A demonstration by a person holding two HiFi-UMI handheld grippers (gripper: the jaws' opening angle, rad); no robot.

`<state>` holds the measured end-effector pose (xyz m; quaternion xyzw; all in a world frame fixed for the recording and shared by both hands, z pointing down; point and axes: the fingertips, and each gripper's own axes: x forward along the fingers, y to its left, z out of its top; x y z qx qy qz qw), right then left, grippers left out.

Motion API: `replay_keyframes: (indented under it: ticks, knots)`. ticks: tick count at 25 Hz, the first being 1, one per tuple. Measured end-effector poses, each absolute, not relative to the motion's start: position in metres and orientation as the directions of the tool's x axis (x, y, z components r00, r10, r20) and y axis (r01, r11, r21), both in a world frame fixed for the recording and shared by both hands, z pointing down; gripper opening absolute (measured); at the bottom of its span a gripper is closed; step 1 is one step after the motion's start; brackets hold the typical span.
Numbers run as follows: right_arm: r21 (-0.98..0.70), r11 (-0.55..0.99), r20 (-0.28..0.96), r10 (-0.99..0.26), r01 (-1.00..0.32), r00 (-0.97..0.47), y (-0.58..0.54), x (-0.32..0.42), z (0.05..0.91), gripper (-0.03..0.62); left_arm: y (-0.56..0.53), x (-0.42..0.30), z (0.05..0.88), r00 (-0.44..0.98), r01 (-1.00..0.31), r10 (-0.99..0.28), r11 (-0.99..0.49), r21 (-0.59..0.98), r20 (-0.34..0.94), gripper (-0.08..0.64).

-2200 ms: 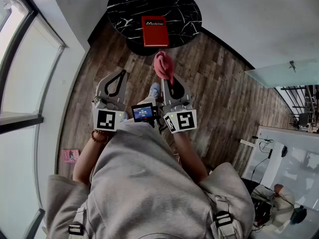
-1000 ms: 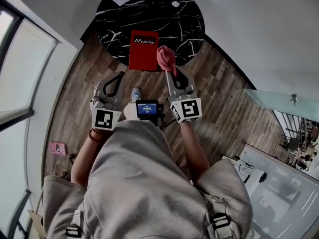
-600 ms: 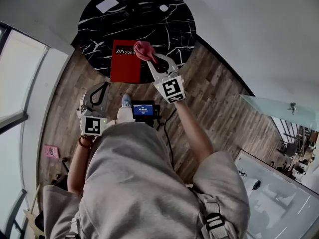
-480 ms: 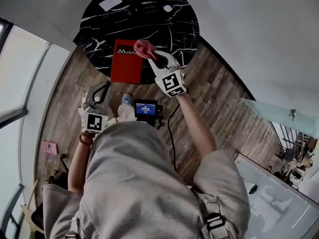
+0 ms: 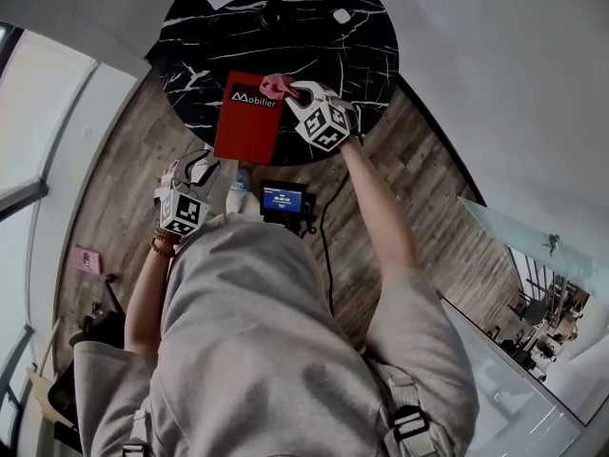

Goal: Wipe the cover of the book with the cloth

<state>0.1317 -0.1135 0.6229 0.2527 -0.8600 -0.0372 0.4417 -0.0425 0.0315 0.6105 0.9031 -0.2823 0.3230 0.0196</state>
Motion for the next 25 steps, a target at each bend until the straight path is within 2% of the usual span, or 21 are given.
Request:
replay_keyframes:
  ticks: [10,14,20,25]
  knots:
    - [0.199,0.910,0.845,-0.348,-0.364,-0.406,-0.144,0.132,0.684,0.061,0.030,-0.041,0.678,0.593,-0.459,-0.337,-0.888,-0.037,0.732,0.228]
    - [0.117,0.932,0.883,-0.256,-0.344,-0.393,-0.134,0.129,0.702,0.060,0.036,-0.042,0.703,0.579,-0.446,-0.260,-0.894,0.034,0.772,0.237]
    - [0.119,0.954,0.908,-0.216,-0.274,-0.358,-0.128,0.127,0.713,0.060,0.032,-0.040,0.714,0.580,-0.434,-0.231,-0.899,0.056,0.781,0.237]
    - [0.093,0.953,0.922,-0.191,-0.287,-0.338,-0.129,0.126,0.713,0.058,0.031,-0.030,0.719,0.575,-0.421,-0.222,-0.905,0.053,0.787,0.235]
